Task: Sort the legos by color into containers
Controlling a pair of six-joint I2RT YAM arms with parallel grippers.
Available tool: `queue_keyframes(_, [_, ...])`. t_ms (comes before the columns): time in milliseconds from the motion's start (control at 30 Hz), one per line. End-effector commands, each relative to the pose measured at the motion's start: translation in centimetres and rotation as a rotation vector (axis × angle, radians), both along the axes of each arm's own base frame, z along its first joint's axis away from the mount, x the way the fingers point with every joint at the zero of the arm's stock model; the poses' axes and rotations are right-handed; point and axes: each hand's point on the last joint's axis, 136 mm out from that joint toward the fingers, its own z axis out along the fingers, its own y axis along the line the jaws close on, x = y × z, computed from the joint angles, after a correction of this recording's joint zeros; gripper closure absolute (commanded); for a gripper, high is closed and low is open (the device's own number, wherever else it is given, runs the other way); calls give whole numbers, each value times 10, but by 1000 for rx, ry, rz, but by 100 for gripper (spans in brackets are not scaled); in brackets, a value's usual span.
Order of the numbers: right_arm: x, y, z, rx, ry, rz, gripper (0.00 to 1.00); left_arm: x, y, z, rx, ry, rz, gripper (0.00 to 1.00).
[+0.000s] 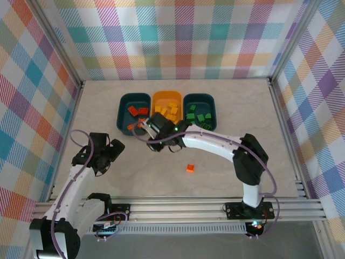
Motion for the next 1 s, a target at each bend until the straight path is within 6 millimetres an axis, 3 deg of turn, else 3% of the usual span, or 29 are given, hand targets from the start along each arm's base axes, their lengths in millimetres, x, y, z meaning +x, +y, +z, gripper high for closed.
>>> queue_keyframes(0, [37,28,1,89,4,-18,73,-10,-14,-18,-127,37,26,0])
queue_keyframes(167, [91,55,3,173,7,-69,73,-26,-16,-26,-142,47,11,0])
queue_keyframes(400, [128,72,-11,177,27,-93,71,-31,-19,-21,-142,19,-26,0])
queue_keyframes(467, [133,73,-11,176,26,-99,65,-30,-20,-21,-146,15,-33,0])
queue_keyframes(533, [136,74,-7,167,18,-102,47,-27,-22,-22,-153,19,-38,0])
queue_keyframes(600, [136,71,4,169,5,-103,44,-24,-24,-22,-160,20,-45,0])
queue_keyframes(767, [125,51,44,200,-55,-133,41,-18,-25,-23,-167,18,-52,0])
queue_keyframes(833, [114,31,55,205,-82,-178,41,-15,-26,-23,-173,12,-53,0])
queue_keyframes(900, [104,3,53,199,-87,-267,39,-13,-27,-24,-177,5,-56,0])
queue_keyframes(967, [89,-30,38,170,-61,-371,36,-11,-29,-25,-189,-6,-58,0])
